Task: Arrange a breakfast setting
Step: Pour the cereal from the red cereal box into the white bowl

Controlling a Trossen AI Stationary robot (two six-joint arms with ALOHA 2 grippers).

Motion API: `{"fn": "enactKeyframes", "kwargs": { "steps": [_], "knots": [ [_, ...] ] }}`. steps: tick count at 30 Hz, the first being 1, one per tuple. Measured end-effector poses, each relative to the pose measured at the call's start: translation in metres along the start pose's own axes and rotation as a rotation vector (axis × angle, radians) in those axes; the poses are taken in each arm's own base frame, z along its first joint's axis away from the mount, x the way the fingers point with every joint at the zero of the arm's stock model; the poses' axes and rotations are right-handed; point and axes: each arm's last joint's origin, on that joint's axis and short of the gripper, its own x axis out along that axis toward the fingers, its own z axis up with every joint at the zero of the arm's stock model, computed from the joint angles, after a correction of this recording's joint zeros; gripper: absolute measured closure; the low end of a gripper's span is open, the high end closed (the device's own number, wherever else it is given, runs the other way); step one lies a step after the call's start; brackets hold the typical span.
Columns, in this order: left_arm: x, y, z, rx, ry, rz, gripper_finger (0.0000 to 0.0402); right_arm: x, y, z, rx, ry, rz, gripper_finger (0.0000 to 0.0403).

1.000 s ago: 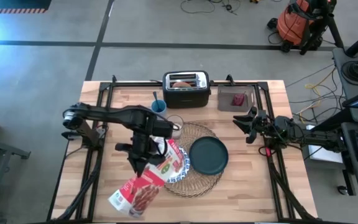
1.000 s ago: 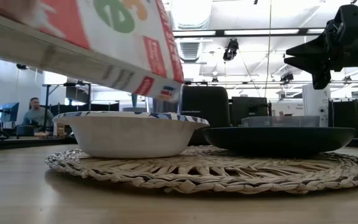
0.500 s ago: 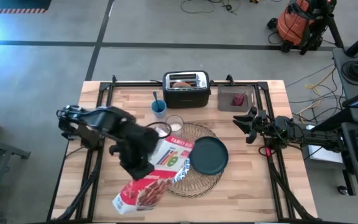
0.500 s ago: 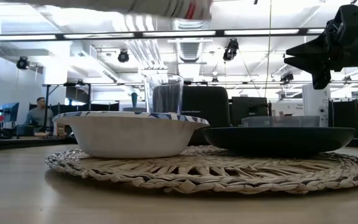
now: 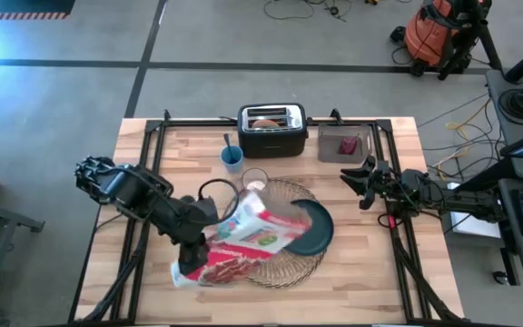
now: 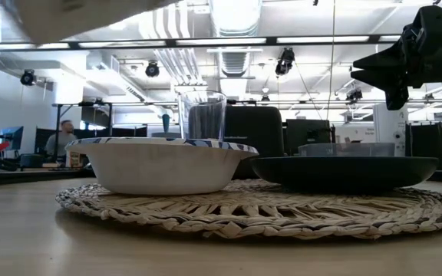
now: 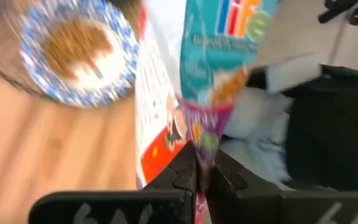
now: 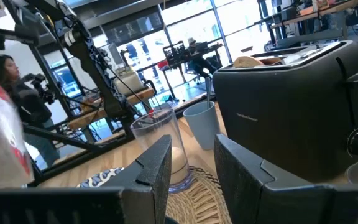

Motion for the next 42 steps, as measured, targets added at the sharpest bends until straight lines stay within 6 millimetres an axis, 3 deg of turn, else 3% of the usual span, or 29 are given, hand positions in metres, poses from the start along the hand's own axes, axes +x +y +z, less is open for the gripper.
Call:
{"fn": "enactKeyframes", "kwargs": {
  "steps": [7,20,31,42],
  "knots": [
    [-0.003,0.002,0.001,0.182,-0.131,0.107,0.0402,0.0,0.0,0.0,0.0,0.0,0.0,0.0291],
    [0.013,0.01,-0.002,0.202,-0.108,0.191,0.0402,0.0,0.0,0.0,0.0,0.0,0.0,0.0291],
    [0.01,0.043,-0.031,0.06,-0.151,0.312,0.0402,0.0,0.0,0.0,0.0,0.001,0.0,0.0291],
    [0.021,0.064,-0.068,-0.008,-0.159,0.37,0.0402,0.0,0.0,0.0,0.0,0.0,0.0,0.0291]
  ]
}}
